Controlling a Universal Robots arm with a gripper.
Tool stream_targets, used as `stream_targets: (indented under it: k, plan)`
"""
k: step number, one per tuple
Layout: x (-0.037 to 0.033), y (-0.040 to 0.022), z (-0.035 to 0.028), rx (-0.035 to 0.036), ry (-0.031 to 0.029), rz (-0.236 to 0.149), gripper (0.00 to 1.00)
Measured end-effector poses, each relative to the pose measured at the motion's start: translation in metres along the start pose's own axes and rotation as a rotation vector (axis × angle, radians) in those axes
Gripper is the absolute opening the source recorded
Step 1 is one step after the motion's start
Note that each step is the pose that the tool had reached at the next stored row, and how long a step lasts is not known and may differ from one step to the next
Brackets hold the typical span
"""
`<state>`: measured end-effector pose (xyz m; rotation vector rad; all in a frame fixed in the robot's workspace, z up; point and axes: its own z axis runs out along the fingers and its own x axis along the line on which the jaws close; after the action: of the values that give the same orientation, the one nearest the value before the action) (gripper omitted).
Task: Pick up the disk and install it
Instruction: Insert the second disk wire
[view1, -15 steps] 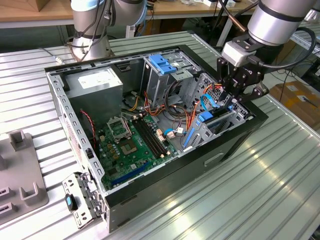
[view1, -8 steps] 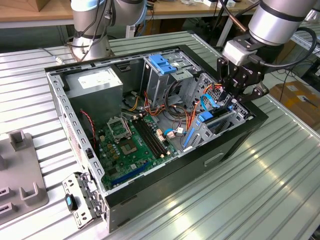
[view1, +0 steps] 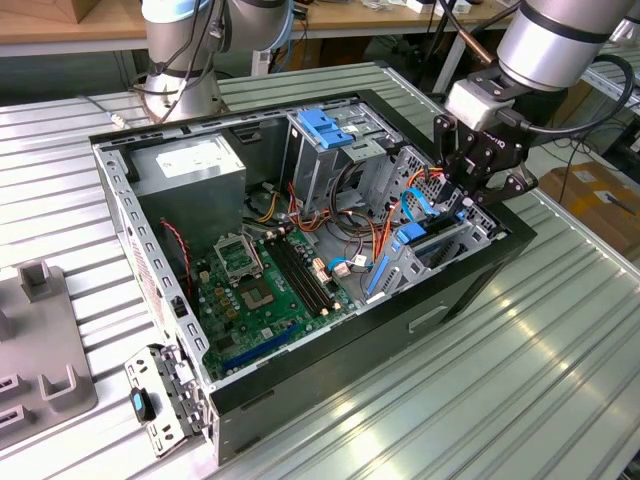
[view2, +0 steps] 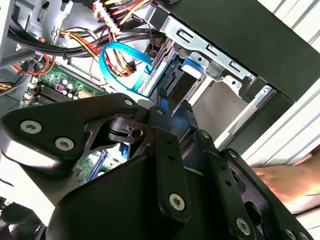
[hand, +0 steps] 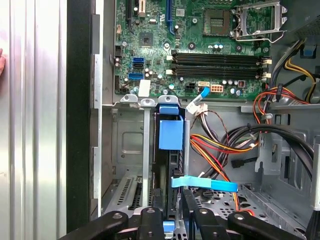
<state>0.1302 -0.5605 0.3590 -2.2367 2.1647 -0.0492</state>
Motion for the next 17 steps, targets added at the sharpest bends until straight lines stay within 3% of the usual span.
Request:
stream_targets:
  k: [7,13,17]
  plan:
    - [0.0001,0.0,-0.0003,-0.0006,0.0001,0.0,0.3]
    - [0.0,-0.0004,-0.0089,-0.0006,-0.0001,0.0,0.3]
    - [0.0,-0.0004,-0.0094,-0.0006,-0.0001,0.0,0.3]
